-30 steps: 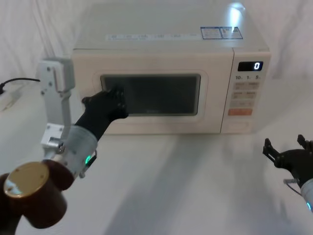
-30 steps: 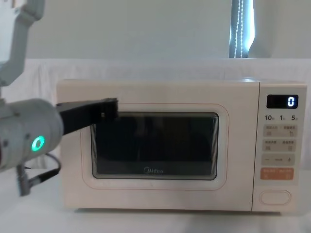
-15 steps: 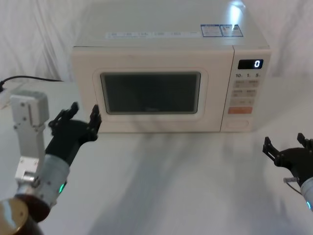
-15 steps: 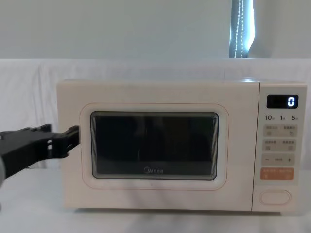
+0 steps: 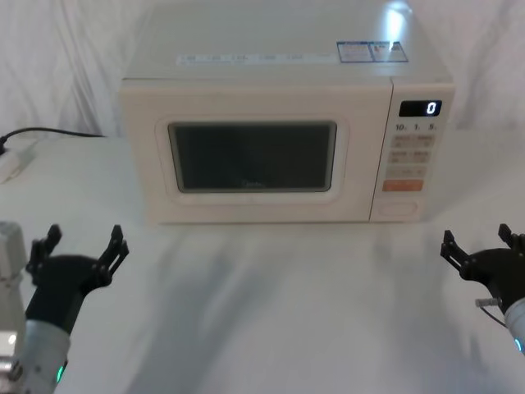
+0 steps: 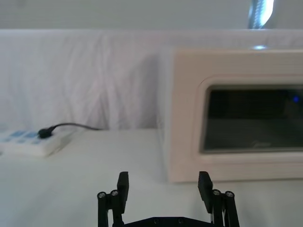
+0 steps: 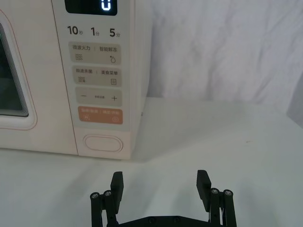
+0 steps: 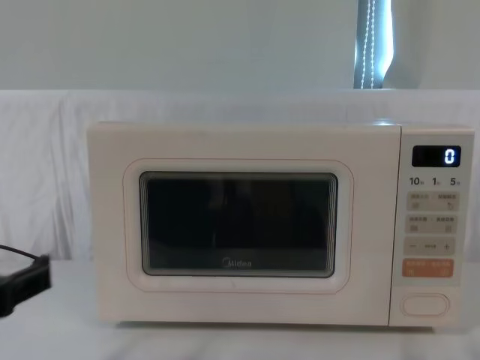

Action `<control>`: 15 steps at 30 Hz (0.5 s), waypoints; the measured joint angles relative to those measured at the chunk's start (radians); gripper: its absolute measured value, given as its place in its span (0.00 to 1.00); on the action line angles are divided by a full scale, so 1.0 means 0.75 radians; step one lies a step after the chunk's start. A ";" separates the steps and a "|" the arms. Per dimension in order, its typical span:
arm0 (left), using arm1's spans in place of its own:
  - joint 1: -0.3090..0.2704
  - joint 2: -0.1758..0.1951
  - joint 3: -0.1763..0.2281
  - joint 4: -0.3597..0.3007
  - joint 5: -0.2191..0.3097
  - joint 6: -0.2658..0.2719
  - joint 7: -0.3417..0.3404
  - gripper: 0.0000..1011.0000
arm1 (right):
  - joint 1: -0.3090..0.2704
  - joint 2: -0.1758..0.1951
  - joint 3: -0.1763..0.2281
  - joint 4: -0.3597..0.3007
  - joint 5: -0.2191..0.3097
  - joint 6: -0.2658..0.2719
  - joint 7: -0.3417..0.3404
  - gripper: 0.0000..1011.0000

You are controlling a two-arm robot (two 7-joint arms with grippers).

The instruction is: Press the button to open the microwave door with one hand; close the microwave door with the other hand.

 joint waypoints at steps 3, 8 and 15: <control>0.041 -0.010 -0.035 0.005 -0.006 -0.021 0.001 0.99 | 0.000 0.000 0.000 0.000 0.000 0.000 0.000 0.99; 0.080 -0.030 -0.078 0.021 -0.013 -0.045 -0.004 0.99 | 0.000 0.000 0.000 0.000 0.000 0.000 0.000 0.99; 0.092 -0.053 -0.103 0.048 -0.012 -0.061 -0.022 0.99 | 0.000 0.000 0.000 0.000 0.000 0.000 0.000 0.99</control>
